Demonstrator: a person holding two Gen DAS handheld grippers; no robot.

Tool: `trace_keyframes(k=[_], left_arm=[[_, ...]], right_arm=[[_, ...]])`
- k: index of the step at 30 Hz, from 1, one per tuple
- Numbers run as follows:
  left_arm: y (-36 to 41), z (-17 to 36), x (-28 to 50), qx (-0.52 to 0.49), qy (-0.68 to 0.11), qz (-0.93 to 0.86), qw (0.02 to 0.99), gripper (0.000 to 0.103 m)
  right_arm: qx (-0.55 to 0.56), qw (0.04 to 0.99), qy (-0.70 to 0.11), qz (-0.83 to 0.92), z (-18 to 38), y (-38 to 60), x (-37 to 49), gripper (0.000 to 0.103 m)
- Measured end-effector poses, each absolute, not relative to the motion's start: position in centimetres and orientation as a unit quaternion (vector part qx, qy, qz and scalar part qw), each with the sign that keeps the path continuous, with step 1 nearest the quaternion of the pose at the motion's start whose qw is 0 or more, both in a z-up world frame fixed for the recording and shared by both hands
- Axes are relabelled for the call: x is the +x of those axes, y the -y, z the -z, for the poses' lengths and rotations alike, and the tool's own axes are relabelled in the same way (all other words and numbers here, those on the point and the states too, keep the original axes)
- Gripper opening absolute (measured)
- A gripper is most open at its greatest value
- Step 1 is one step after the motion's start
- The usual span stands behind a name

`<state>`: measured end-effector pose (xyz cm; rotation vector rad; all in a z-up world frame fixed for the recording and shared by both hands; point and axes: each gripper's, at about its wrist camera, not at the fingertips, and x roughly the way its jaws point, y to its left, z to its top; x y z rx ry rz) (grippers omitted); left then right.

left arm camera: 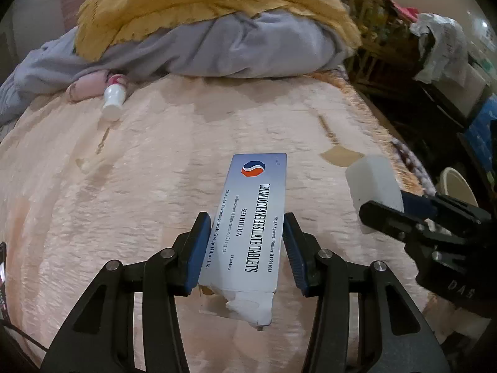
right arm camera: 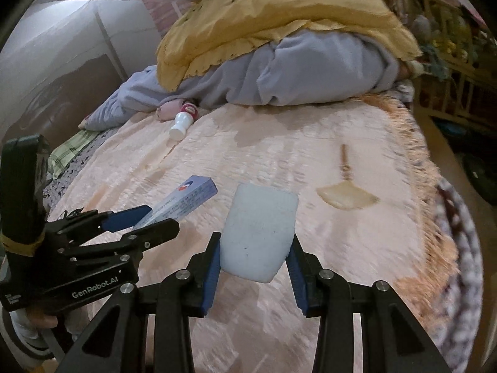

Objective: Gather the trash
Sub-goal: 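Carry the tablet box and foam block over the white bucket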

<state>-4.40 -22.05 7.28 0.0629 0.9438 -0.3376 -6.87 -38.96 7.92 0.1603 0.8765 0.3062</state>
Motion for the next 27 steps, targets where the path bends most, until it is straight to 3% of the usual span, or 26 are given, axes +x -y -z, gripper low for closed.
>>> trace_keyframes(k=[27], left_arm=[[42.4,-10.3,-10.4,0.11,-0.436,0.309,0.838,0.045]], right_arm=[[0.116,0.913,-0.391,0.015,-11.1,58.4,-18.6,0.039]])
